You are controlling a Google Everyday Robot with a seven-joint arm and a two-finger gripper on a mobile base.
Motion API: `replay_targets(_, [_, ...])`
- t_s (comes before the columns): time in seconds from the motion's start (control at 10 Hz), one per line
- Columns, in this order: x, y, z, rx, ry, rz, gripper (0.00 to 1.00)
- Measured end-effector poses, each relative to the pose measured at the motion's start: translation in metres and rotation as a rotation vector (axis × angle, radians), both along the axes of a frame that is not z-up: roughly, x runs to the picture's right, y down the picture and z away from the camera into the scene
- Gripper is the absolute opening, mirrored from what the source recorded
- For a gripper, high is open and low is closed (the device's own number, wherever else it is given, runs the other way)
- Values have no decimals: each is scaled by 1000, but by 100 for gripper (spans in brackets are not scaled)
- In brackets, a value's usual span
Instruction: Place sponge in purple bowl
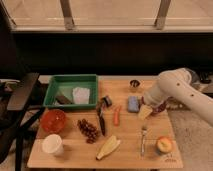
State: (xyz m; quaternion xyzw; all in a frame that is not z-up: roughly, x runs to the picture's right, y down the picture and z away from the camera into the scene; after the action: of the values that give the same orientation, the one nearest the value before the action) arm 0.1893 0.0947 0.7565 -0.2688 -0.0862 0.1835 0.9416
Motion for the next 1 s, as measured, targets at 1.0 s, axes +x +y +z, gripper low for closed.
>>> replay_targets(1.0, [-17, -11, 119, -84, -142, 43, 80])
